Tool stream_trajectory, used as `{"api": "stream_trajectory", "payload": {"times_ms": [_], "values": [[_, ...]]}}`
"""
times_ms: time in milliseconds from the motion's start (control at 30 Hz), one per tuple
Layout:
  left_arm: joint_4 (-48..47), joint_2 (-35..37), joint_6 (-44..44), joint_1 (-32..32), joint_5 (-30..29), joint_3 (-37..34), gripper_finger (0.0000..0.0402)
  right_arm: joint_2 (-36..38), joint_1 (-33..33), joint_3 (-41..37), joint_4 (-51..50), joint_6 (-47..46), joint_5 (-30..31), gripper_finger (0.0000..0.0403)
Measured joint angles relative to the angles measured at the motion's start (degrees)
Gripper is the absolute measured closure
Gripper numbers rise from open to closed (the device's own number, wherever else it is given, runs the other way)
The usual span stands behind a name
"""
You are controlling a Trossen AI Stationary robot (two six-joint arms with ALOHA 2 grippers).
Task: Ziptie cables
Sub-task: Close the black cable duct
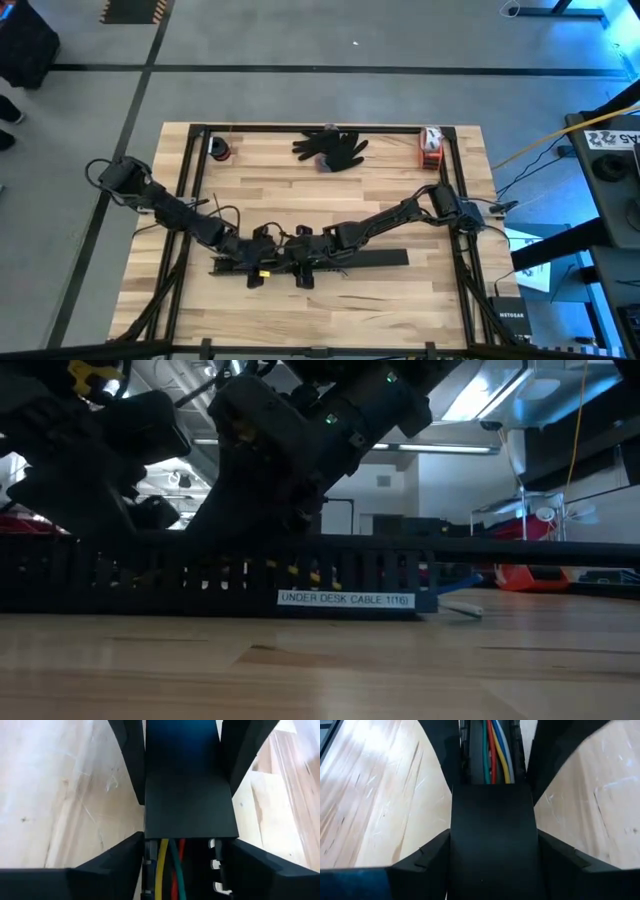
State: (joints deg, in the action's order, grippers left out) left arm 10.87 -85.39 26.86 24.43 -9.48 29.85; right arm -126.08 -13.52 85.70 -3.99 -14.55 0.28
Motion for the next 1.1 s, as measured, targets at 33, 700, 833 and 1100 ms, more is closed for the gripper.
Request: {"api": "stream_trajectory", "payload": {"times_ms": [33,700,833,1100], "values": [[-1.3,0.3,0.1,-0.4,1.7,0.4,0.0143,0.0,0.0,0.1,-0.3,0.0,0.3,0.0173],[-17.2,4.3,4.5,4.0,-2.3,2.7,0.0154,0.1,0.1,0.2,-2.2,-0.1,0.2,0.0173],[-13.4,2.8,3.1,3.7,-3.5,2.5,0.0203,0.2,0.0,0.0,-1.1,-0.2,0.0,0.0173],[-4.4,-1.0,2.2,2.3,-3.3,2.6,0.0234,0.0,0.0,-0.2,2.3,-0.3,0.2,0.0173]]}}
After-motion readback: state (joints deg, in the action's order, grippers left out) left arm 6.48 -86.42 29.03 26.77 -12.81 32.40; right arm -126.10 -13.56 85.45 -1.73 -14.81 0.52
